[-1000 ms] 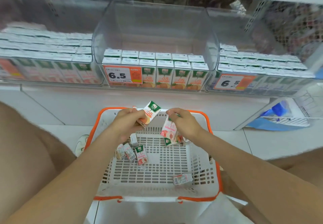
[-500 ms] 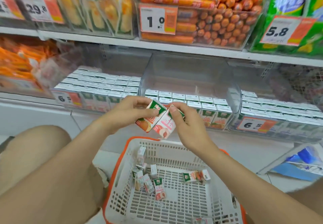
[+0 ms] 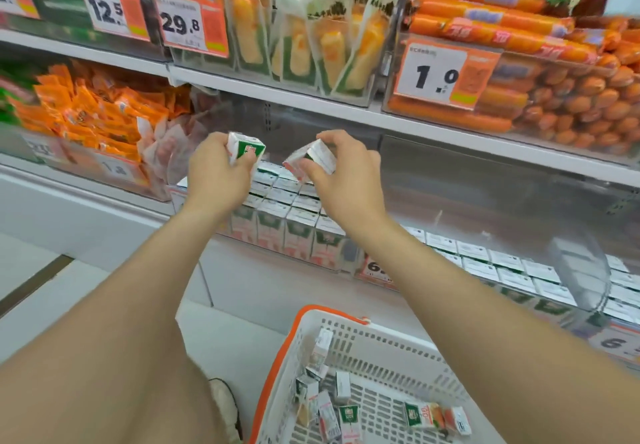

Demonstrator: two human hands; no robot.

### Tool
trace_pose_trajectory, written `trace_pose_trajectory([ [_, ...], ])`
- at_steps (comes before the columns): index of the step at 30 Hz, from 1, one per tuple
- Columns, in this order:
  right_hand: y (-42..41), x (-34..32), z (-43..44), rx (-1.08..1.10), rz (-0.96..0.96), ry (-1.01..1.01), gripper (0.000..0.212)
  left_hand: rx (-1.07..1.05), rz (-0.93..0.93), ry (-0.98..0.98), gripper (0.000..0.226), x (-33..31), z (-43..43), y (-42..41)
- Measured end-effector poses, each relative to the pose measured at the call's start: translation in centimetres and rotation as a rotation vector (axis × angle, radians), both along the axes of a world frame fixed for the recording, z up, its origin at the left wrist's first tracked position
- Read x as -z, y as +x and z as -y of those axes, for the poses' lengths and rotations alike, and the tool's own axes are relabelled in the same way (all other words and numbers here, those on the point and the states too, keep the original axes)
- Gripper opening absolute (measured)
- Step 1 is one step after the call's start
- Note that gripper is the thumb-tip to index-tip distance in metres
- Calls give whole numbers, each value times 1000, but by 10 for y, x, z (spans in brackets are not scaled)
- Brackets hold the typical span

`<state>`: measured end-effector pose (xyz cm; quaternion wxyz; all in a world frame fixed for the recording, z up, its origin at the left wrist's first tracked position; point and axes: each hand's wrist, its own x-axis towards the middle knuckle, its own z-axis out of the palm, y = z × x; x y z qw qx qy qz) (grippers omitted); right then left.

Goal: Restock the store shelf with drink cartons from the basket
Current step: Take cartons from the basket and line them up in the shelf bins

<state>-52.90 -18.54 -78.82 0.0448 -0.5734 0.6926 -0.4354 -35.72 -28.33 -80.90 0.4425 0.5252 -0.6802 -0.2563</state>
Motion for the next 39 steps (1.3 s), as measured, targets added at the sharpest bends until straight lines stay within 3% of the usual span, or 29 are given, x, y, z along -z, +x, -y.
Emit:
trace_pose_trajectory([
  [4,4,7,65,49,-55,67,28,-13,-28,58,29,8,33,14],
  [11,2,27,159,-10,-365,356,35,-28,-28,180,29,15,49,14],
  [18,-7,40,188,-194,-465,672,35,-48,71,184,30,9,45,6],
  [21,-8,41,179,-222,-457,674,42,-14,29,219,23,5,42,6],
  [24,-7,31,149,-189,-352,495,48,33,1,210,20,-2,27,-1],
  [27,-1,22,98,-138,-46,114,47,74,-27,175,20,-9,3,-14],
  [29,0,20,56,-158,89,0,41,134,-85,200,19,-14,-17,-24],
  [35,-38,16,-44,-172,152,-23,38,544,-222,291,23,-25,-82,-55],
  [39,-75,13,-75,-188,342,68,39,648,-166,170,22,-14,-106,-79],
])
